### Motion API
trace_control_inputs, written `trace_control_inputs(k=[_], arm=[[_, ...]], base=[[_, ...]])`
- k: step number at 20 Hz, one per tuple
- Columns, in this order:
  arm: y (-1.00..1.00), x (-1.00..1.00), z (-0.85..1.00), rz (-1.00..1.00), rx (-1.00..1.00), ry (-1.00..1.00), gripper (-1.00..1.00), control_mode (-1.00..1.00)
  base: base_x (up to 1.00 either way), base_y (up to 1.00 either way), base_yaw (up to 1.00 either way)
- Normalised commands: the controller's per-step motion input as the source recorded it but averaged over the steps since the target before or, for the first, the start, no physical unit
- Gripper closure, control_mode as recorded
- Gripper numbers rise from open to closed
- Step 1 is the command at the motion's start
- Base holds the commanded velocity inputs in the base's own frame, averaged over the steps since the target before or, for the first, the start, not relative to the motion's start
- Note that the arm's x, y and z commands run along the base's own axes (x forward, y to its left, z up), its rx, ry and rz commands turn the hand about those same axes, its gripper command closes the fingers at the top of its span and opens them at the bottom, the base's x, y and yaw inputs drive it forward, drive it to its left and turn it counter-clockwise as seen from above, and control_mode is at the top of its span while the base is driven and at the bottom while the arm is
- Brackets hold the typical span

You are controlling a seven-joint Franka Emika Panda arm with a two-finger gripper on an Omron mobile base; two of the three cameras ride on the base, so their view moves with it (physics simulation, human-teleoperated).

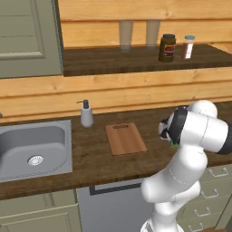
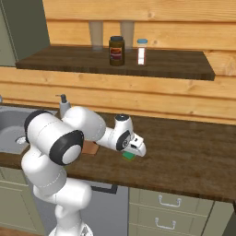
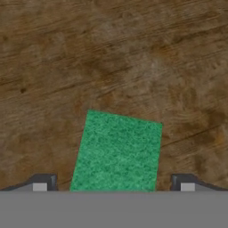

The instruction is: Pick up the sponge from the counter and clean the cutting board by briefly scrubbing or pressing down on the cutting board. Once finished, release the sponge.

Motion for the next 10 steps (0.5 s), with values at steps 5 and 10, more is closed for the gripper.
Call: trace_control_inputs(k=[5, 10], arm=[[0.00, 0.14, -0.13, 0.00, 0.00, 0.00, -1.00, -1.00], [0.00, 0.11, -0.11, 0.00, 0.00, 0.00, -1.00, -1.00]], base=[[0.00, 0.00, 0.00], [0.00, 0.00, 0.00]])
